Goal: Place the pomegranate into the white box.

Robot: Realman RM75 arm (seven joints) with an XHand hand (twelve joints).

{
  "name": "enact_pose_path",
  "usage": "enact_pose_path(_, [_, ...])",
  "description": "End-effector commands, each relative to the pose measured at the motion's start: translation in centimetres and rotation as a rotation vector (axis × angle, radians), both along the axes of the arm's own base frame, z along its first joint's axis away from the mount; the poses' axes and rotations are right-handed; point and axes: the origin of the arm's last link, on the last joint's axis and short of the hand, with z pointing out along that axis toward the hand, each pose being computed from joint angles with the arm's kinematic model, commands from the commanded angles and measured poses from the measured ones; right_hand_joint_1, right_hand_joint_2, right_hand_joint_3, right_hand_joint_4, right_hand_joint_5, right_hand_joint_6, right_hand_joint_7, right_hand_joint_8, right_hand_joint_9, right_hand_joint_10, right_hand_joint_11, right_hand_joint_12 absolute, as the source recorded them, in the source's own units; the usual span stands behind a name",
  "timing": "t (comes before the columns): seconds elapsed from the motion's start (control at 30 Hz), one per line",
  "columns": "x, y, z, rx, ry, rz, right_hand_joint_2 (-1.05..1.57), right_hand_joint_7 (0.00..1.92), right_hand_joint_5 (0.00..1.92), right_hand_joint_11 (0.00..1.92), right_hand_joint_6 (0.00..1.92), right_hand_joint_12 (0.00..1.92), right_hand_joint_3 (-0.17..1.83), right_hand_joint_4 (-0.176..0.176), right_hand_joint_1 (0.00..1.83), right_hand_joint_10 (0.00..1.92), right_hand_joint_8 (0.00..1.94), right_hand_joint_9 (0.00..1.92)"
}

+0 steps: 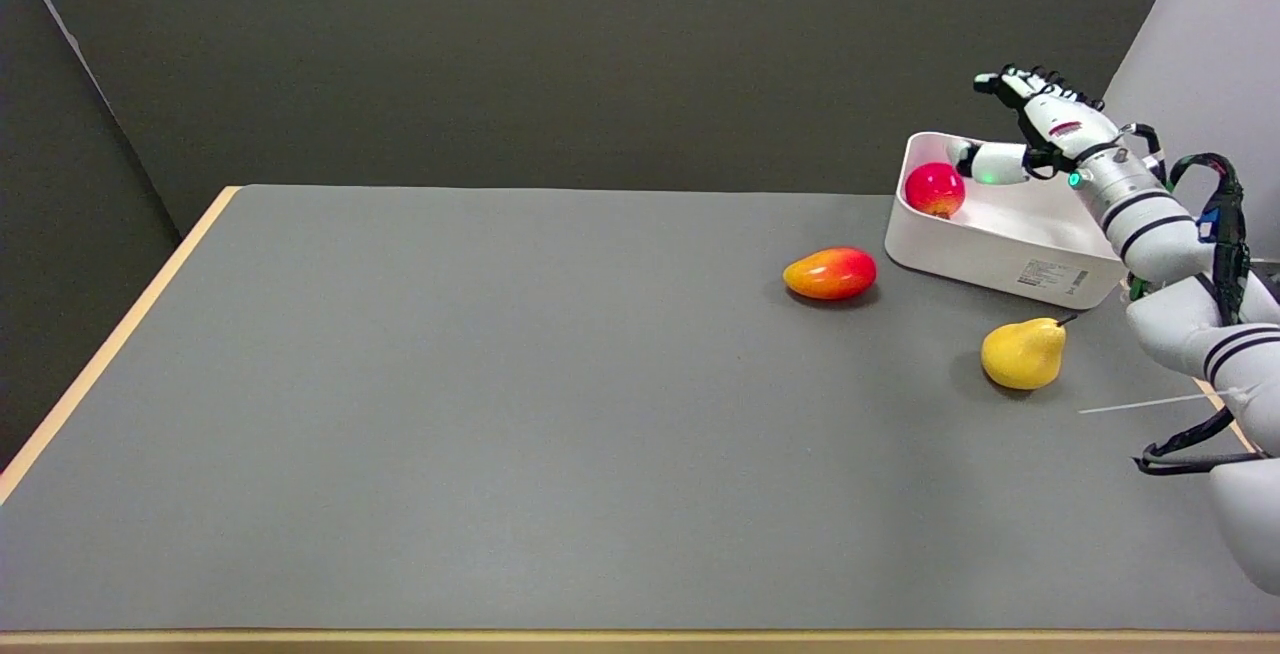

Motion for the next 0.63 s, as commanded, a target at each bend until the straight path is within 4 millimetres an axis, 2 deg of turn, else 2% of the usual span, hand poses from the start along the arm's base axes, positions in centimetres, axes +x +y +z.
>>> enact_pose_path(0.03, [5.6,1.7,-7.6,0.358,-0.106,0.403,0.66,0.01,0.12,0.0,0.35,0.56,0.86,0.108,0.31,0.13,0.19,0.0])
enact_pose_path(0.13, [6.4,2.3,-10.5,0.457,-0.092,0.432,0.6,0.04,0.1,0.0,0.42,0.66,0.95,0.104,0.26,0.2,0.18,0.0])
enact_pose_path(0.23, [7.0,2.9,-13.0,0.534,-0.11,0.461,0.59,0.07,0.11,0.0,0.43,0.69,0.95,0.099,0.24,0.21,0.21,0.01])
enact_pose_path(0.3, [7.7,3.4,-15.6,0.613,-0.141,0.495,0.6,0.08,0.13,0.0,0.44,0.7,0.96,0.097,0.23,0.23,0.23,0.02])
enact_pose_path(0.43, [8.4,4.1,-19.7,0.742,-0.213,0.535,0.68,0.19,0.19,0.0,0.4,0.86,0.84,0.095,0.2,0.47,0.25,0.02])
enact_pose_path(0.53, [8.3,4.7,-22.5,0.822,-0.26,0.539,0.63,0.25,0.2,0.0,0.47,1.01,0.98,0.097,0.15,0.57,0.33,0.08])
enact_pose_path(0.63, [7.9,5.0,-24.5,0.874,-0.318,0.538,0.66,0.3,0.23,0.01,0.48,1.09,0.94,0.098,0.14,0.61,0.35,0.14])
